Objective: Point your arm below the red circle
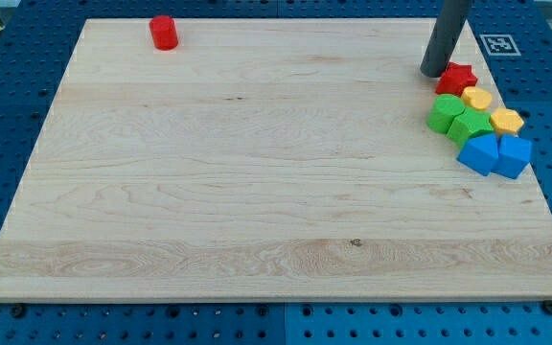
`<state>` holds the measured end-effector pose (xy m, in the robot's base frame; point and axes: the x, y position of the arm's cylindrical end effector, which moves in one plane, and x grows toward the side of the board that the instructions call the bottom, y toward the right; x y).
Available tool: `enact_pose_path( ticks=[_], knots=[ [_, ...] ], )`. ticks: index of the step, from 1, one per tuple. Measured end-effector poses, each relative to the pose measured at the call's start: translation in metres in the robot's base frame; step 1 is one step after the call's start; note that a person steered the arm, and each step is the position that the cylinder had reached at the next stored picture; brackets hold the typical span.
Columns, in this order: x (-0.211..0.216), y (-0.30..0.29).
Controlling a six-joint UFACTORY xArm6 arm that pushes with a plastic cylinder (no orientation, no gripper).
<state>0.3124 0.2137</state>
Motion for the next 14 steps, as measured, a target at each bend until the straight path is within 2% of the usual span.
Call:
enact_pose_path(
  ticks=[2,3,5,8,9,11,14],
  knots=[
    [-0.005,-0.009],
    [-0.023,-0.037],
    [-0.030,-0.094],
    [-0.030,-0.122],
    [-0.026,-0.129],
    [0.011,-0.131],
    [0.020,-0.137]
  ],
)
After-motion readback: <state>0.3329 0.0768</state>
